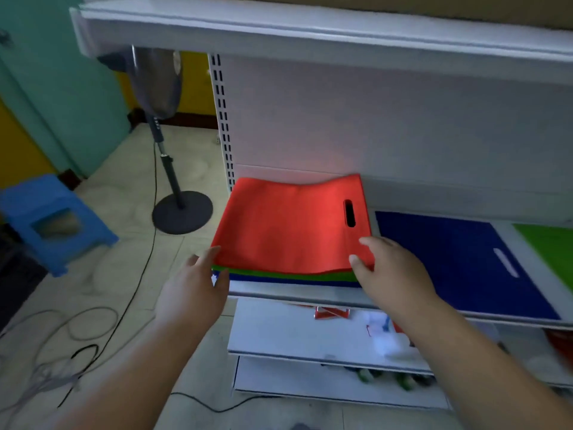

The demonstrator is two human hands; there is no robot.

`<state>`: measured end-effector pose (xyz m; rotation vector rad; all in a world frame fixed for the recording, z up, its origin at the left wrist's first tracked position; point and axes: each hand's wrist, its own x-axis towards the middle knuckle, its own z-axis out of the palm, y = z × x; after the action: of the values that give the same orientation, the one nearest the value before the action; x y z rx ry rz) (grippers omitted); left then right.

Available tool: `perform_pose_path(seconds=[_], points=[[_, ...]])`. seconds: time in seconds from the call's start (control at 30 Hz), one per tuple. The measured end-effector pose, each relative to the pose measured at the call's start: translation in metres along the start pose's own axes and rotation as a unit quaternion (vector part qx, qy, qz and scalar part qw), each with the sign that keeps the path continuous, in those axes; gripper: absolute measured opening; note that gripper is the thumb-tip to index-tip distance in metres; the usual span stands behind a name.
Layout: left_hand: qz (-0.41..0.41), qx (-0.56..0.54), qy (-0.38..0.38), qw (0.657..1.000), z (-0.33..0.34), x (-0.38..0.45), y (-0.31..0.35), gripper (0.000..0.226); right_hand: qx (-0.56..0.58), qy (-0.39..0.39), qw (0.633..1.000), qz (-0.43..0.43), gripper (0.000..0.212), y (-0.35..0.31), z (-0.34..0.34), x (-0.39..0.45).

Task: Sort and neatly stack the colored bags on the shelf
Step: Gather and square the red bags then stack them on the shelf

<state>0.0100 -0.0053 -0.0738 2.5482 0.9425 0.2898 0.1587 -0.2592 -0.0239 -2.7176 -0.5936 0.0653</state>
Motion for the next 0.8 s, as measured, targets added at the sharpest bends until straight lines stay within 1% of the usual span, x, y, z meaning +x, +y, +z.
perform_pose_path(seconds=[0.1,0.17,0.23,0.3,0.4,0.47,0.53,0.57,0.63,0.7,0.73,0.77,0.8], points=[[-0.006,-0.001,-0.007,1.0,0.001,0.008,-0.004,0.036,0.023,0.012,1.0,0.015,0.047,0.0,0.002,0.002],[0.002,-0.002,0.001,1.0,0.001,0.009,-0.006,0.035,0.032,0.035,0.999,0.01,0.046,0.002,0.002,0.001],[0.012,-0.003,0.014,1.0,0.001,0.009,-0.007,0.034,0.027,0.041,0.999,0.01,0.047,0.003,0.002,0.0],[0.016,-0.01,0.024,1.0,0.001,0.012,-0.008,0.03,-0.018,0.015,1.0,0.008,0.048,0.002,0.005,-0.003],[0.023,-0.03,0.045,0.998,0.002,0.015,-0.01,0.023,-0.131,-0.022,0.991,-0.029,0.051,-0.003,0.007,-0.011],[0.02,-0.041,0.061,0.997,0.0,0.017,-0.013,0.02,-0.155,-0.03,0.987,-0.04,0.052,-0.007,0.009,-0.015],[0.004,-0.05,0.071,0.996,-0.005,0.018,-0.014,0.018,-0.13,-0.023,0.991,-0.036,0.051,-0.008,0.011,-0.022],[-0.007,-0.056,0.073,0.996,-0.009,0.019,-0.015,0.016,-0.098,-0.011,0.995,-0.025,0.049,-0.009,0.012,-0.026],[-0.034,-0.085,0.06,0.994,-0.014,0.022,-0.019,0.01,-0.003,0.049,0.999,0.007,0.043,-0.011,0.015,-0.036],[-0.05,-0.124,0.023,0.991,-0.017,0.029,-0.024,0.01,0.063,0.119,0.99,0.041,0.036,-0.013,0.019,-0.043],[-0.051,-0.138,-0.001,0.989,-0.018,0.032,-0.027,0.011,0.075,0.133,0.986,0.064,0.035,-0.013,0.021,-0.045],[-0.046,-0.146,-0.025,0.988,-0.019,0.034,-0.028,0.011,0.082,0.132,0.984,0.09,0.034,-0.014,0.023,-0.045],[-0.035,-0.147,-0.048,0.987,-0.02,0.035,-0.028,0.012,0.092,0.11,0.983,0.114,0.035,-0.015,0.025,-0.044]])
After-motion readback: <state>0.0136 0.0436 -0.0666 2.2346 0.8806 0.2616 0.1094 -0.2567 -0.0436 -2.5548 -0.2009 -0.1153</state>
